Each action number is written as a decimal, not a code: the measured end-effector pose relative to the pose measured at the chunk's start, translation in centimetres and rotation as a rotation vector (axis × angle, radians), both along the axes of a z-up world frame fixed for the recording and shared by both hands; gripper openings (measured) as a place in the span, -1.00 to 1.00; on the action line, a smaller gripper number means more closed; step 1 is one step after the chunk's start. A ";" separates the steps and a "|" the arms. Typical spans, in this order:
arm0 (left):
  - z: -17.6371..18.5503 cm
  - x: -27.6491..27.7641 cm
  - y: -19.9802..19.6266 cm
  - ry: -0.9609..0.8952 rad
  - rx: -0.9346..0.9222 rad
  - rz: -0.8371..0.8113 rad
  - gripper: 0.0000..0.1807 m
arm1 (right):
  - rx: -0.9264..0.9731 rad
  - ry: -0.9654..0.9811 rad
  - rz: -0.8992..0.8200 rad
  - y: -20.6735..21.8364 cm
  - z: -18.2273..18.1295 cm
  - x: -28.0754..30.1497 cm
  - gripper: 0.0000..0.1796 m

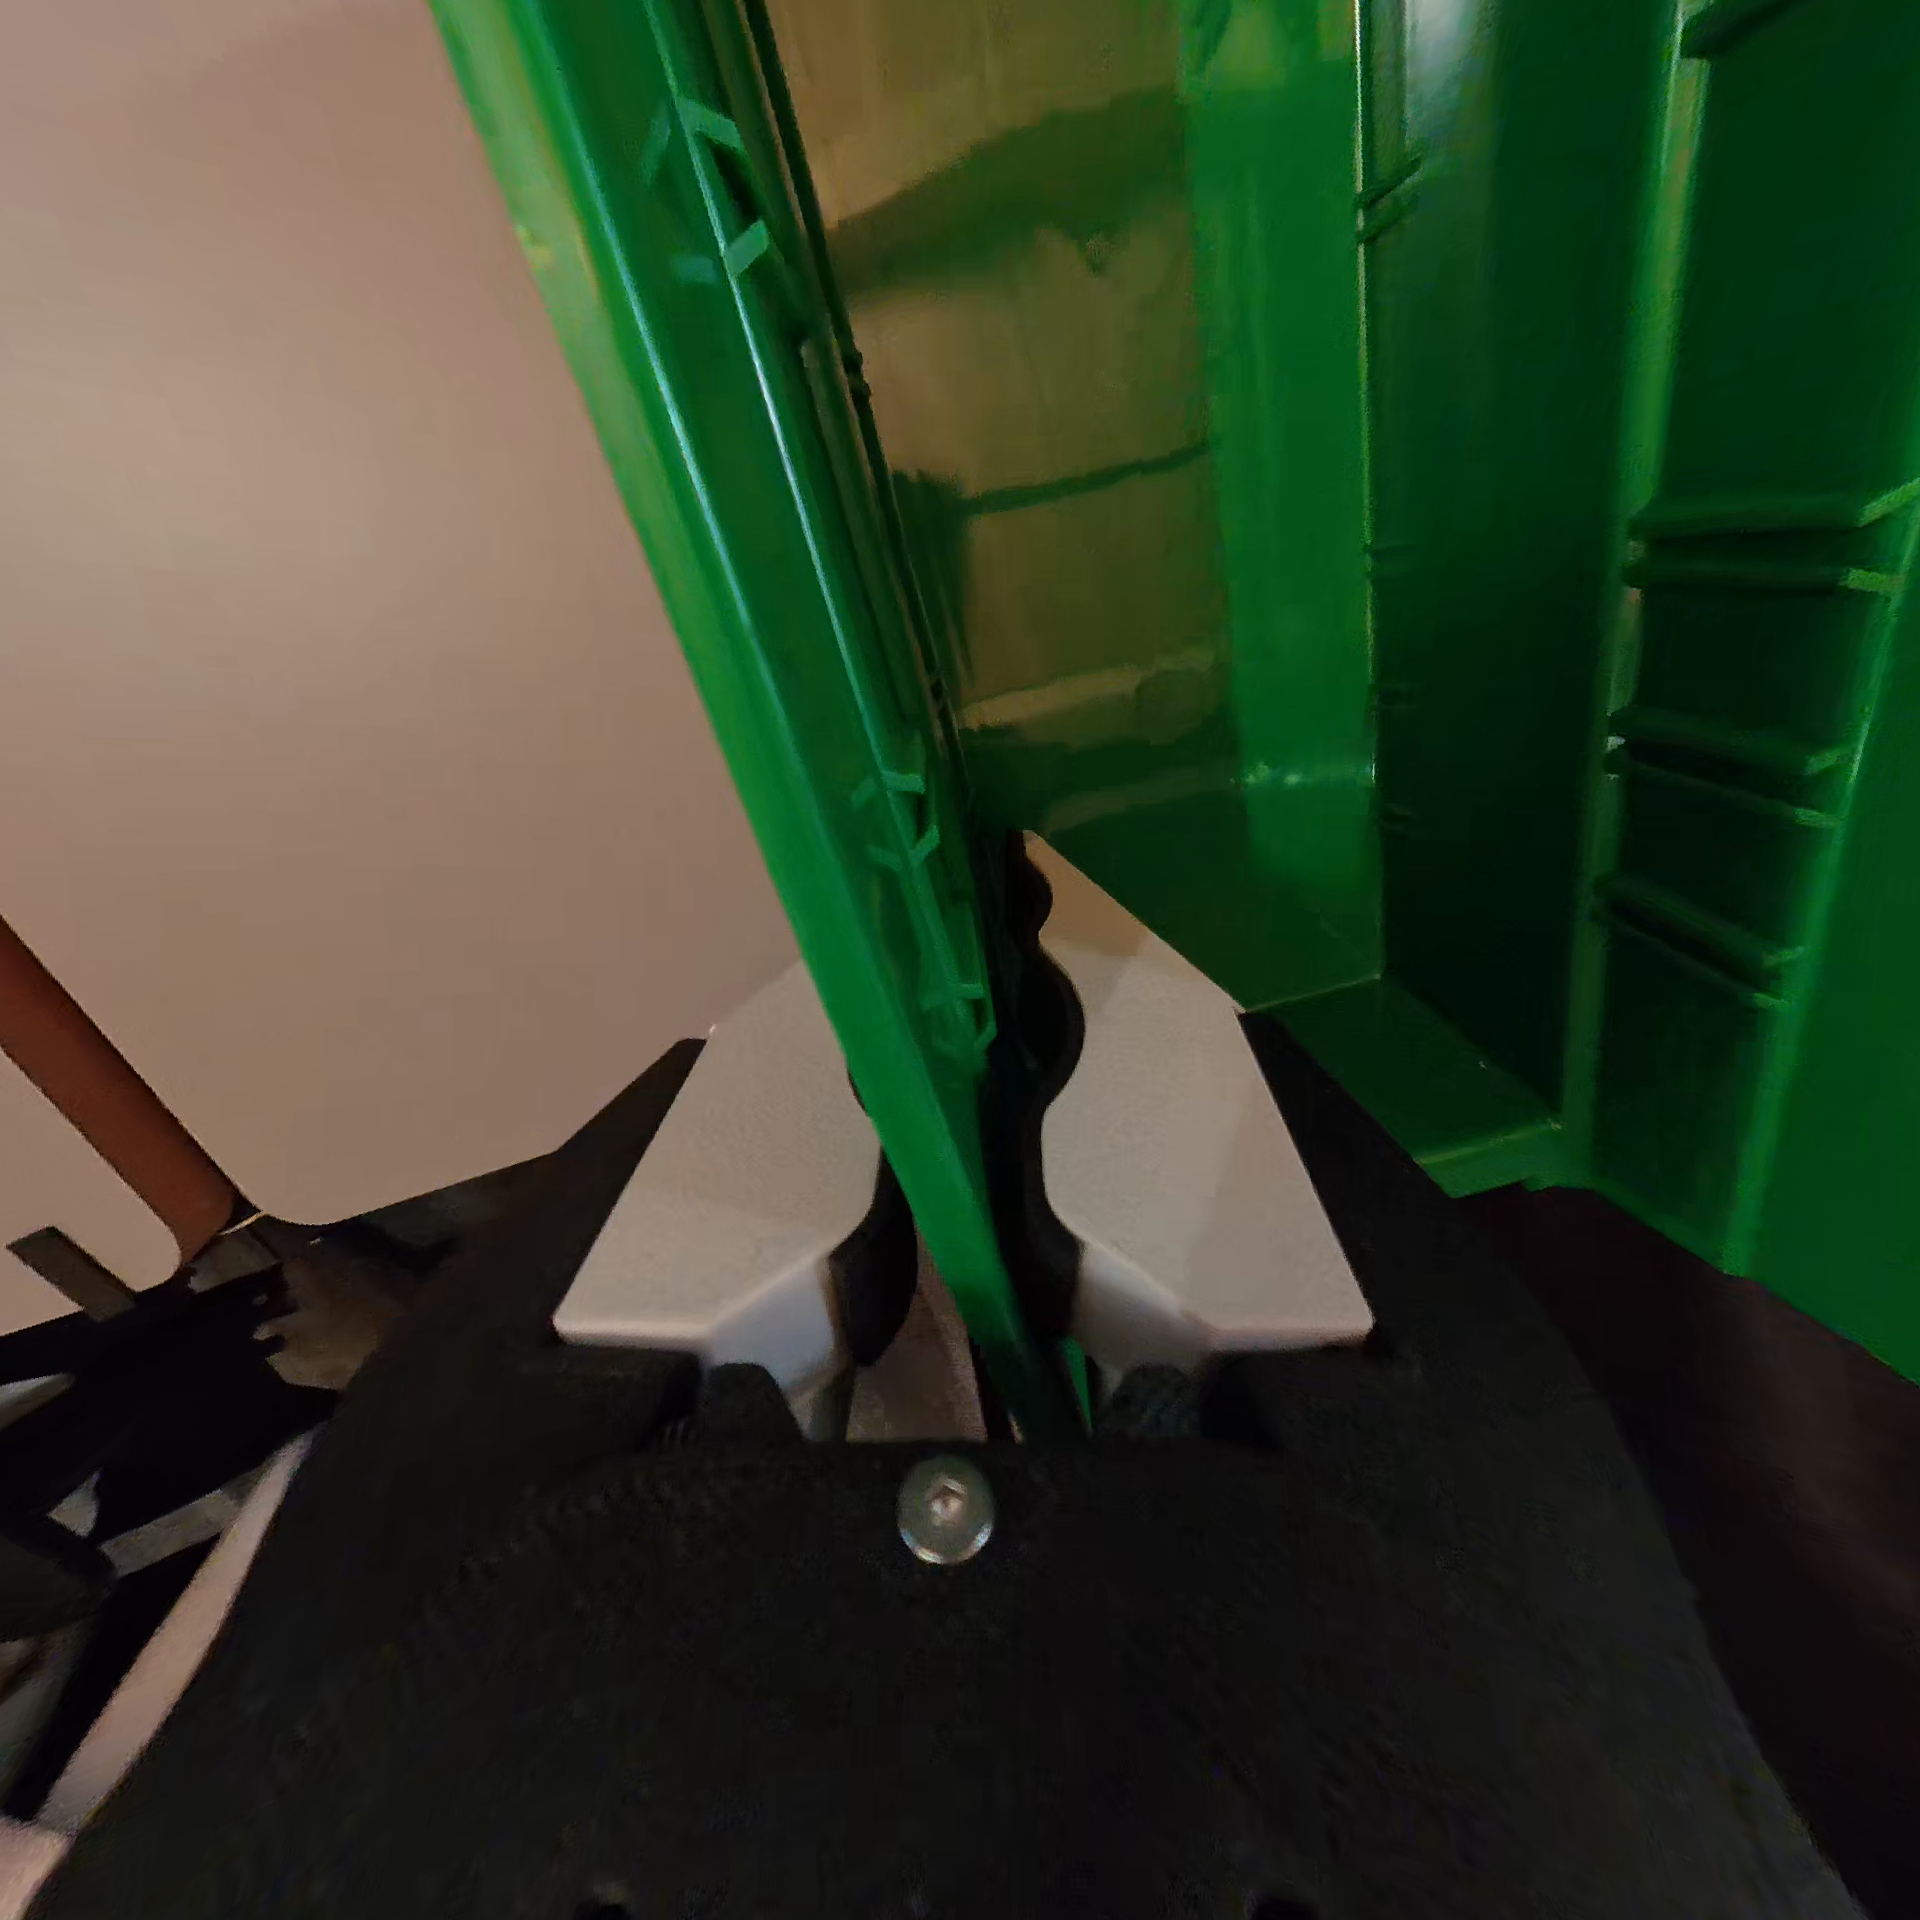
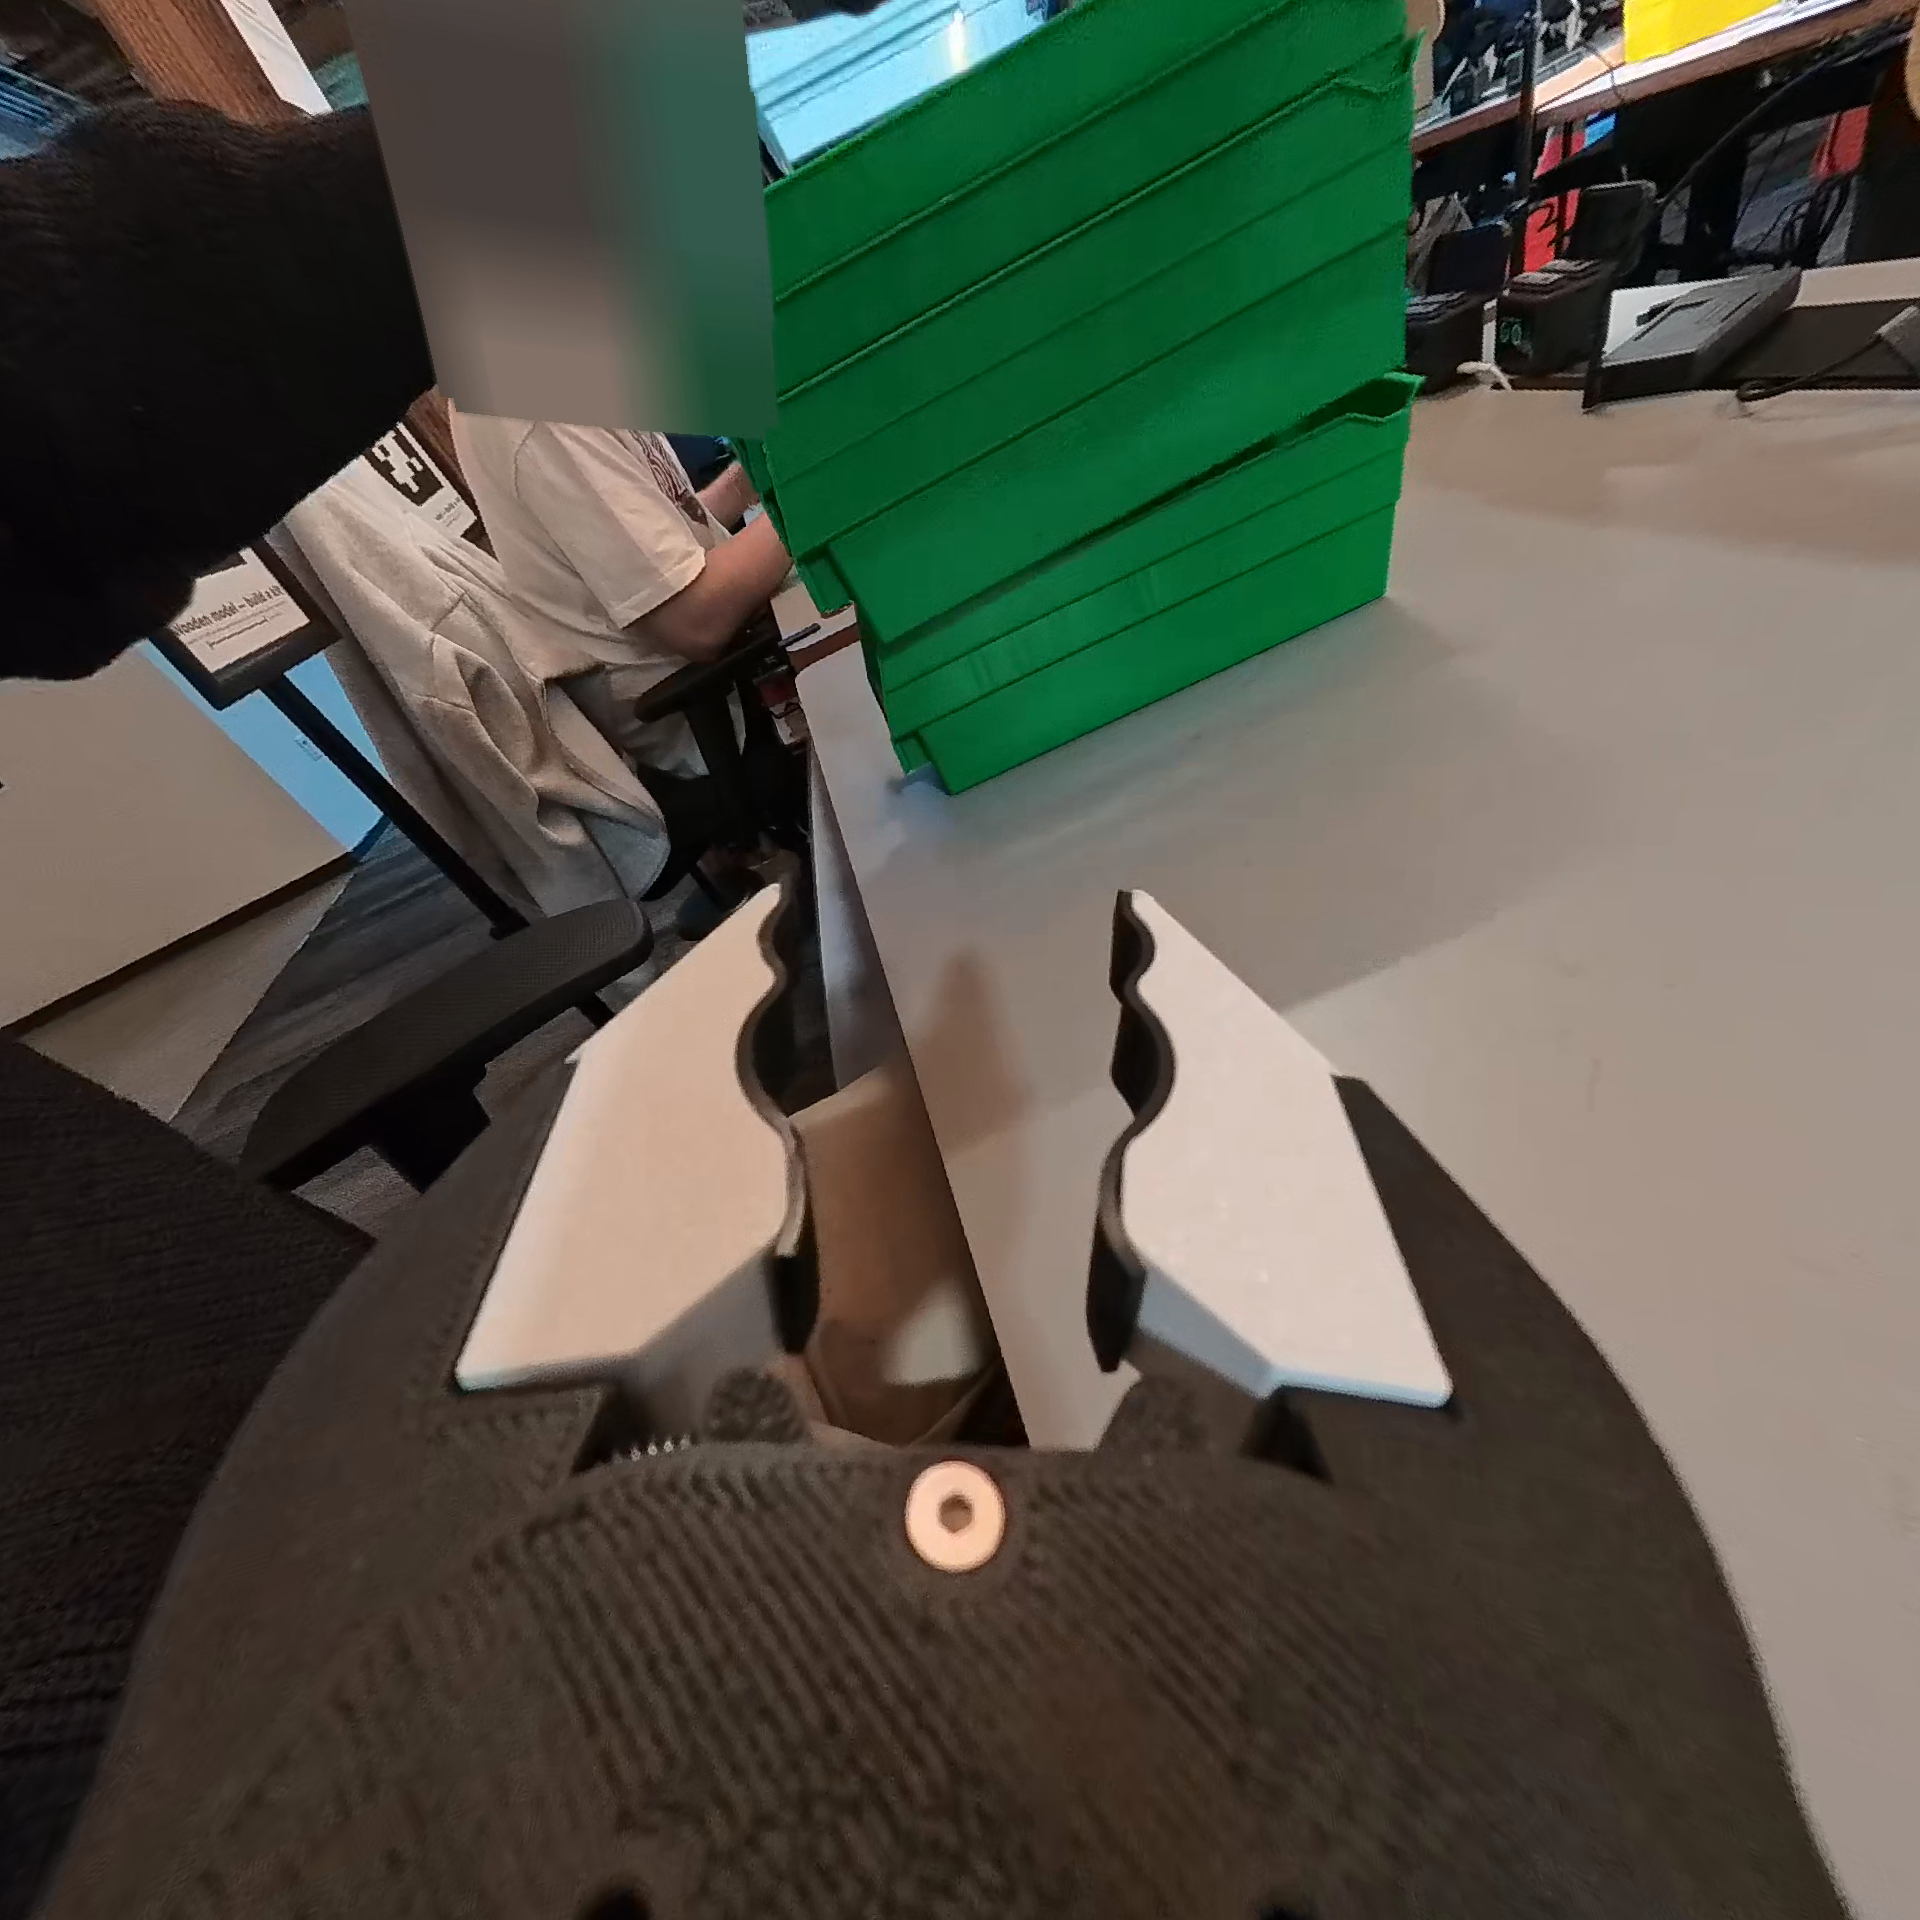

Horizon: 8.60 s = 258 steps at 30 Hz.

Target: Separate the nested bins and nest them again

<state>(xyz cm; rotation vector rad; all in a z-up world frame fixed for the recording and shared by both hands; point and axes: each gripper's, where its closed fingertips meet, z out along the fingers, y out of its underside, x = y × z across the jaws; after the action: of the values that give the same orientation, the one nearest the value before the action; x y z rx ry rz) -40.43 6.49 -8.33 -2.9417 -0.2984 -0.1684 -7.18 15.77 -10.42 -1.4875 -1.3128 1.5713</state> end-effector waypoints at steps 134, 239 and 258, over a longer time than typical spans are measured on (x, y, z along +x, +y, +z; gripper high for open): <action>-2.7 -5.1 1.0 -0.013 0.423 0.295 -0.89 | -0.225 -0.124 0.085 -1.4 -3.6 -0.7 -0.34; -3.0 3.2 -1.5 0.638 1.183 0.404 0.38 | -0.604 -0.048 0.238 8.2 2.0 -36.2 -0.29; -3.0 3.1 -1.4 0.638 1.194 0.391 0.38 | -0.772 -0.009 0.262 8.6 2.0 -36.5 -0.83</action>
<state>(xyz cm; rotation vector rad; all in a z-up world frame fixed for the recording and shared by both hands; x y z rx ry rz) -37.34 5.14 -11.28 -1.5966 -0.4472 0.4730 -43.67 24.39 -8.46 -1.7946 -0.9643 2.4221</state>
